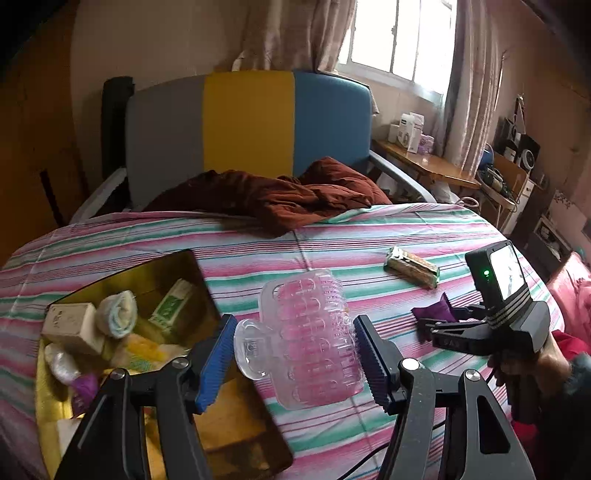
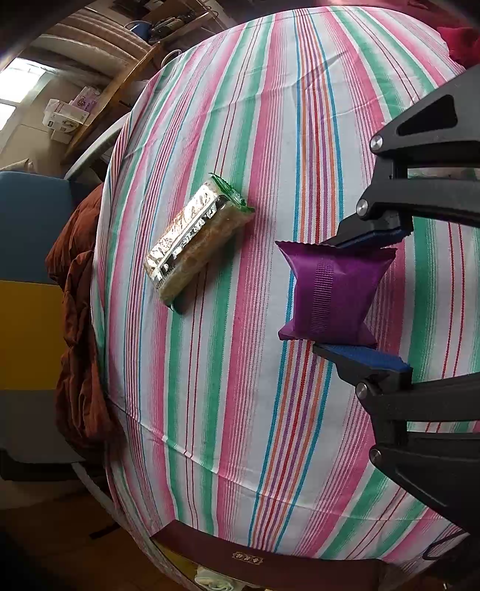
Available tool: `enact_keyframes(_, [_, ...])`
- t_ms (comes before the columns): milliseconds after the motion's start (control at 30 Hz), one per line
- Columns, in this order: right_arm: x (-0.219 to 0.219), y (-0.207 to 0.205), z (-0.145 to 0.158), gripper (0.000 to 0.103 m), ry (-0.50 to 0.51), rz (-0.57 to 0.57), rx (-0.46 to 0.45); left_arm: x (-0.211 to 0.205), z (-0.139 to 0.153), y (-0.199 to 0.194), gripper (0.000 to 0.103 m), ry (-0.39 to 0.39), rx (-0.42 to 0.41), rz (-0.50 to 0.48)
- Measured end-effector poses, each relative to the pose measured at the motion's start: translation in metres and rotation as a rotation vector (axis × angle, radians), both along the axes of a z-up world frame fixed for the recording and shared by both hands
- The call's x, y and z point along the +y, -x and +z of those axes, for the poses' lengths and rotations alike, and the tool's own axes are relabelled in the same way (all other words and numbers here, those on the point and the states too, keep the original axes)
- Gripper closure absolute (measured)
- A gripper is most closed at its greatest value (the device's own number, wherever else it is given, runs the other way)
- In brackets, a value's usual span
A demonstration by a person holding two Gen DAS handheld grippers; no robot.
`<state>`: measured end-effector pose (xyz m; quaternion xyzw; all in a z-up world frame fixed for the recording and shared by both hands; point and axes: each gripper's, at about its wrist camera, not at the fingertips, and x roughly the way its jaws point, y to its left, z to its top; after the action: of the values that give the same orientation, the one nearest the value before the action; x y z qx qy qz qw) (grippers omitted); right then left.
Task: Organize objects
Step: 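Carry hair roller and purple packet into the gold tray and release both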
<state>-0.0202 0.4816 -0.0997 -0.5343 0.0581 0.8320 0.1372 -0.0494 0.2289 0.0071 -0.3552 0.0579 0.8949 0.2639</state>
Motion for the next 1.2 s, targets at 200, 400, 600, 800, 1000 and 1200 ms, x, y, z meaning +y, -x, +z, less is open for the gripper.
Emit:
enact_keyframes(200, [-0.011,0.001,0.002,0.058,-0.017,0.017,-0.004,-0.033,0.002,-0.004,0.038,0.006,0.014,0.042])
enact_keyframes(400, [-0.025,0.002,0.017,0.058,0.035,0.011,0.049,-0.067,0.003,-0.006,0.038,0.01,0.02,0.094])
enact_keyframes(600, [-0.067,0.005,0.038,0.058,0.103,0.066,0.123,-0.097,0.0,-0.005,0.038,0.001,0.013,0.137])
enact_keyframes(800, [-0.117,0.011,0.062,0.058,0.197,0.15,0.212,-0.142,-0.006,-0.002,0.038,-0.027,-0.019,0.199])
enact_keyframes(1000, [-0.177,0.021,0.083,0.058,0.236,0.266,0.281,-0.2,-0.013,0.0,0.038,-0.044,-0.035,0.319])
enact_keyframes(1200, [-0.222,0.03,0.094,0.058,0.264,0.356,0.311,-0.228,-0.025,0.0,0.038,-0.046,-0.058,0.379])
